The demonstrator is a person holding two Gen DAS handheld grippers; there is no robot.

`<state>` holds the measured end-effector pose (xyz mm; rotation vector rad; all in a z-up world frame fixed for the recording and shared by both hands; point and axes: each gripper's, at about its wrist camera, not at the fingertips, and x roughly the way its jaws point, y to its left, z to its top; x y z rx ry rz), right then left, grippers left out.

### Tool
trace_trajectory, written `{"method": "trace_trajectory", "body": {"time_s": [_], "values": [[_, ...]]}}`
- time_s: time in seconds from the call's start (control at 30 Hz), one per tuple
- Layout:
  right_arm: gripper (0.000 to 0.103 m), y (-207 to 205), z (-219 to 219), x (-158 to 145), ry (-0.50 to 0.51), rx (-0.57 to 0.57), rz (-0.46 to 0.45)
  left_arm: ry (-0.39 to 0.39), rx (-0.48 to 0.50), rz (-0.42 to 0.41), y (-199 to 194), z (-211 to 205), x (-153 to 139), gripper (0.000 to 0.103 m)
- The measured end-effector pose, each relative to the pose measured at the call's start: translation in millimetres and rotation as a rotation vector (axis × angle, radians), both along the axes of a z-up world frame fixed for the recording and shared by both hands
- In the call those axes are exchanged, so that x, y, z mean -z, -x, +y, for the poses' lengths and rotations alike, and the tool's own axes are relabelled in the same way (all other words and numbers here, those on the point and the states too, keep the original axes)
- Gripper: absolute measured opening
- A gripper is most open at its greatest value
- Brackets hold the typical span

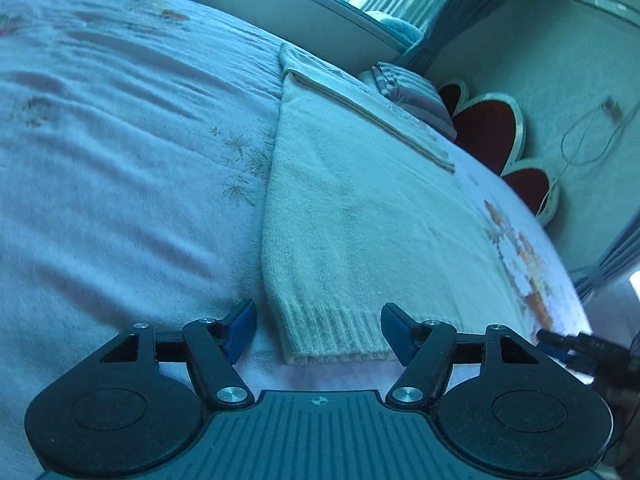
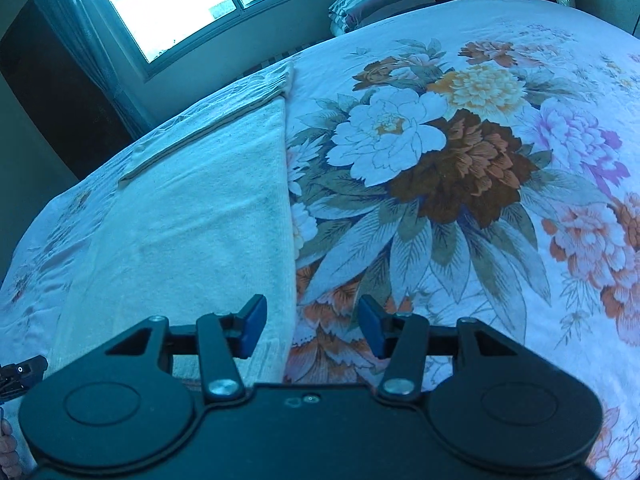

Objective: Fold small clothes

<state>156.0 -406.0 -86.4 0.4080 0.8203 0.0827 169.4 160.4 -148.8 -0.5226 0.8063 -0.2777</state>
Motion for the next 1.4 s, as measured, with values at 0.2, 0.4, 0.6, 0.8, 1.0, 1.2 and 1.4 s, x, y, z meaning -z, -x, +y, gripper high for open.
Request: {"method": "trace_trajectory", "body": {"time_s": [0.2,0.4,0.6,0.8,1.0,1.2,1.4], "values": [[0.049,9.4,-16.5,10.3,-0.206,0.093,0.02,0.23,-0.035,0.054,7.0,11.9,26.9,0.036],[0.048,12.9,-32.1,25.6,-0.403,0.106,0.034,0.361,-0.081,0.046,7.1,14.4,45.3,0.036],[0.042,7.1,-26.5,34.2,-0.465,0.018,0.059,0.386,-0.066,0.062,-9.5,11.7,47.4,0.037],[0.026,-4.5,-23.6,37.1,-0.466,-0.016,0.076,0.349,-0.048,0.051,-19.0,2.7,43.3,0.036],[0.019,-6.9,-23.9,41.9,-0.475,-0.053,0.088,0.35,-0.057,0.047,-15.3,-0.8,43.8,0.036],[0.012,-11.0,-18.5,43.9,-0.476,-0.08,0.087,0.351,-0.04,0.062,-22.7,-4.5,44.7,0.036],[0.008,-12.4,-21.9,48.8,-0.501,-0.074,0.089,0.361,-0.043,0.053,-25.7,-7.1,47.3,0.036]]}}
